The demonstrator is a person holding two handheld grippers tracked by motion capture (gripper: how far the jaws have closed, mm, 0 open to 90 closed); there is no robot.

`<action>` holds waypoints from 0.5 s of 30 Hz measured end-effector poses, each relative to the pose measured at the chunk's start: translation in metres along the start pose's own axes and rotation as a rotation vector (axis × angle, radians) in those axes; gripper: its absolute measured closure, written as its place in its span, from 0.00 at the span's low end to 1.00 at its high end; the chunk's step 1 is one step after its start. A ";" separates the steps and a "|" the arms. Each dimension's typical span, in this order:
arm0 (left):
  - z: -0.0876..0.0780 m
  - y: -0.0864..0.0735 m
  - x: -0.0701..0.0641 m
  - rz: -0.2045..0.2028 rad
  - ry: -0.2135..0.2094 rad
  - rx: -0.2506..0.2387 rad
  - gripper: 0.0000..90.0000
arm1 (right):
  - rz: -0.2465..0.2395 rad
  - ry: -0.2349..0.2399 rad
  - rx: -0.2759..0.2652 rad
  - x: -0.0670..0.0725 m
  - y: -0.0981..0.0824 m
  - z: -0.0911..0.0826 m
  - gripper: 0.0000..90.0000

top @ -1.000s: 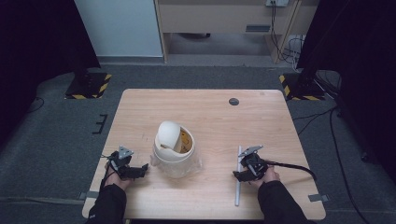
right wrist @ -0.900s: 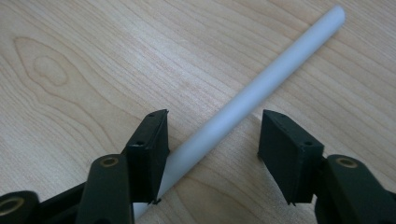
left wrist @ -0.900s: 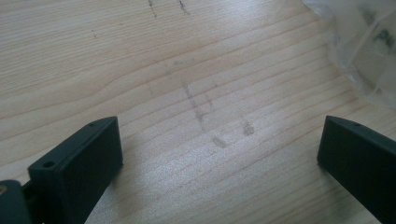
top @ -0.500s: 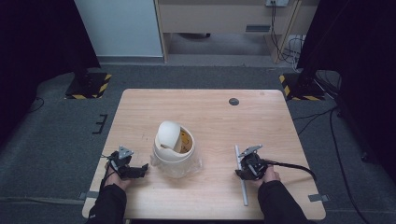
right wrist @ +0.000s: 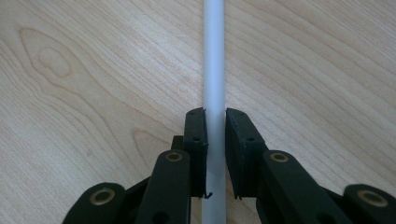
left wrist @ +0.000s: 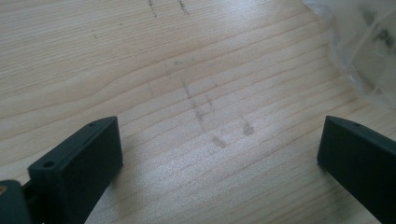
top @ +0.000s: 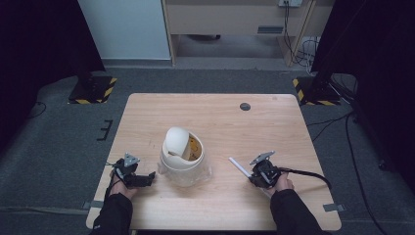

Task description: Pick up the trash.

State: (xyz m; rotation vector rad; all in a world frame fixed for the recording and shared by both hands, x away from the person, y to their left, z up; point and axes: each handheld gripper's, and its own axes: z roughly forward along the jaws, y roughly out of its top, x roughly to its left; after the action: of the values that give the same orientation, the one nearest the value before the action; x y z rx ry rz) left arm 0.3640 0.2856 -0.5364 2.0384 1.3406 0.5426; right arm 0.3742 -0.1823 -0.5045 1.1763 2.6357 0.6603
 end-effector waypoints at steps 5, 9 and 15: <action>0.000 0.000 0.000 0.000 0.000 0.000 0.00 | -0.004 0.004 -0.023 -0.002 0.001 -0.003 0.88; 0.000 0.000 0.000 -0.001 0.000 0.000 0.00 | -0.003 0.003 -0.058 -0.004 0.001 -0.006 0.88; -0.001 0.000 0.001 -0.008 0.000 -0.002 0.00 | 0.009 -0.001 -0.098 -0.006 0.002 -0.012 0.88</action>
State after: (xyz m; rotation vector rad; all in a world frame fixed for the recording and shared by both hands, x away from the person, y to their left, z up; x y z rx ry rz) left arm 0.3637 0.2866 -0.5358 2.0301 1.3473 0.5401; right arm 0.3760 -0.1894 -0.4929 1.1609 2.5665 0.7800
